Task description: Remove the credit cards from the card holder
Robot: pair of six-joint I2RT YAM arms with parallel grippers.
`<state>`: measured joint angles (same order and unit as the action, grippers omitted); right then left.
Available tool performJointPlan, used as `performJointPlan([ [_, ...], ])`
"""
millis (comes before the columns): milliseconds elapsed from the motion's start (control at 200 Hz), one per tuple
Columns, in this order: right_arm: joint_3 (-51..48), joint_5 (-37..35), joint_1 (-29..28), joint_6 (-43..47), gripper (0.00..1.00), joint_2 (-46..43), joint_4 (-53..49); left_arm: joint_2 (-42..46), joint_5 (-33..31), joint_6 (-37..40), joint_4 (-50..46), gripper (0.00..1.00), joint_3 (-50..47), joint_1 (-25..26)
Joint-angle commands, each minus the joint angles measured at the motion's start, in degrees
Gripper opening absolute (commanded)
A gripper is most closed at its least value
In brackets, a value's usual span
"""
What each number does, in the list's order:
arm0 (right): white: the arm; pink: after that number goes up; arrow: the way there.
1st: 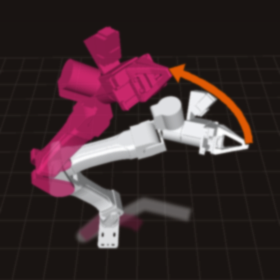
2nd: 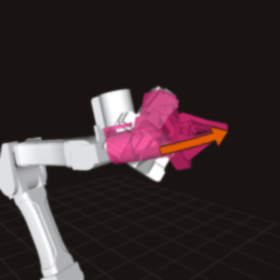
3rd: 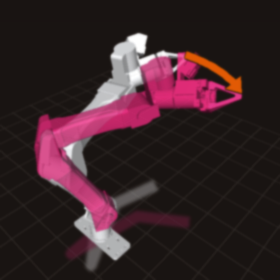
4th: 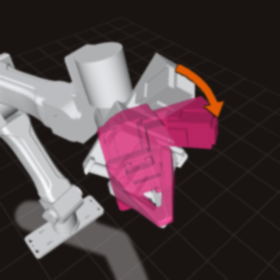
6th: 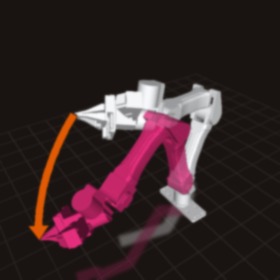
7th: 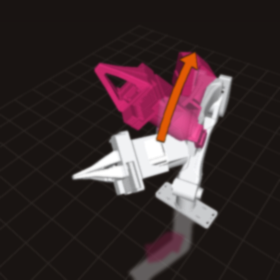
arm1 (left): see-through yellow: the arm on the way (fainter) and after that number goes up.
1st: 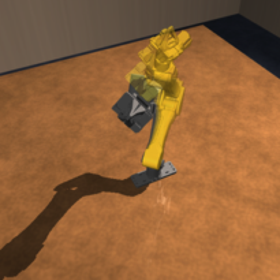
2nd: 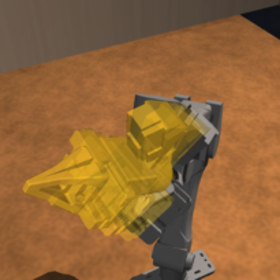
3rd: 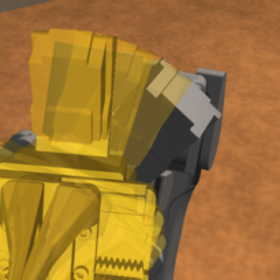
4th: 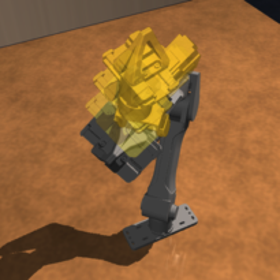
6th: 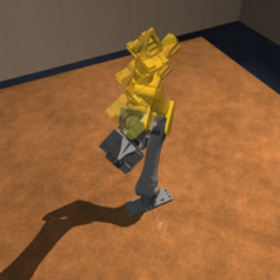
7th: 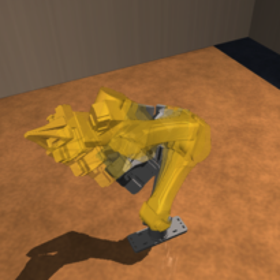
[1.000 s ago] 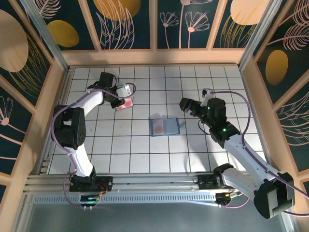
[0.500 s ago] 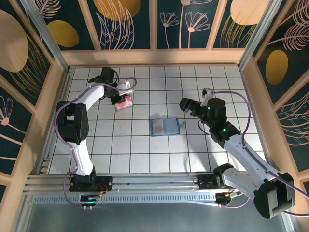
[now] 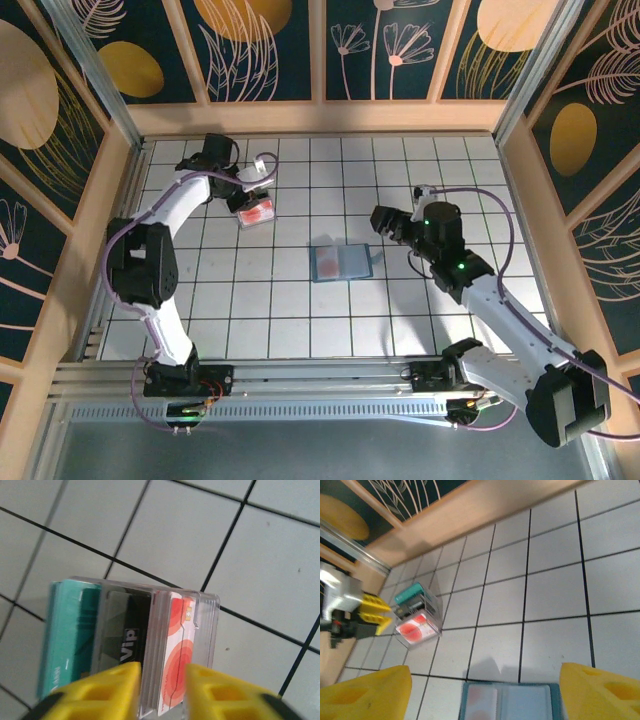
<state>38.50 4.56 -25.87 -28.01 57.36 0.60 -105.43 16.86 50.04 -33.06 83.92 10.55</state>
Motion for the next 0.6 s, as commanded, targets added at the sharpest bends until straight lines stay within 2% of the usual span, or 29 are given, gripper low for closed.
performJointPlan([
  [0,3.3,-4.5,-2.2,1.5,0.73,2.6,-4.8,6.2,2.2,-5.4,3.7,0.36,-2.6,-0.4],
  [25,3.8,-5.2,-2.9,1.6,0.72,3.3,-5.7,6.9,2.3,-6.5,4.8,0.46,-3.5,-0.4],
  [60,4.5,-6.6,-3.8,1.9,0.7,4.6,-6.8,9.3,2.6,-8.0,6.7,0.49,-4.7,-0.4],
  [80,4.8,-7.3,-4.5,2.1,0.69,5.3,-7.4,10.3,2.8,-8.9,7.7,0.58,-5.5,-0.4],
  [115,5.6,-8.7,-5.1,2.1,0.67,6.7,-8.5,11.9,3.6,-10.3,9.6,0.62,-7.2,-0.4],
  [130,6.0,-9.2,-6.1,2.1,0.65,7.3,-9.0,12.7,4.0,-11.0,10.5,0.69,-7.9,-0.4],
  [165,6.9,-10.8,-7.5,1.9,0.62,9.0,-10.5,14.5,4.8,-12.7,13.0,0.81,-9.9,-0.4],
  [230,9.1,-13.5,-10.0,1.6,0.58,12.4,-13.5,18.1,5.6,-16.3,18.3,0.98,-13.9,-0.4],
  [315,11.7,-16.6,-13.3,1.5,0.56,16.7,-16.7,22.6,6.1,-21.2,24.7,0.99,-18.7,-0.4],
  [425,14.6,-17.1,-16.8,1.2,0.55,21.9,-18.9,27.8,5.6,-28.7,31.7,0.99,-24.0,-0.3],
  [596,18.6,-16.4,-20.8,0.9,0.56,28.9,-21.6,34.2,4.9,-45.3,41.2,0.99,-30.8,-0.3],
])
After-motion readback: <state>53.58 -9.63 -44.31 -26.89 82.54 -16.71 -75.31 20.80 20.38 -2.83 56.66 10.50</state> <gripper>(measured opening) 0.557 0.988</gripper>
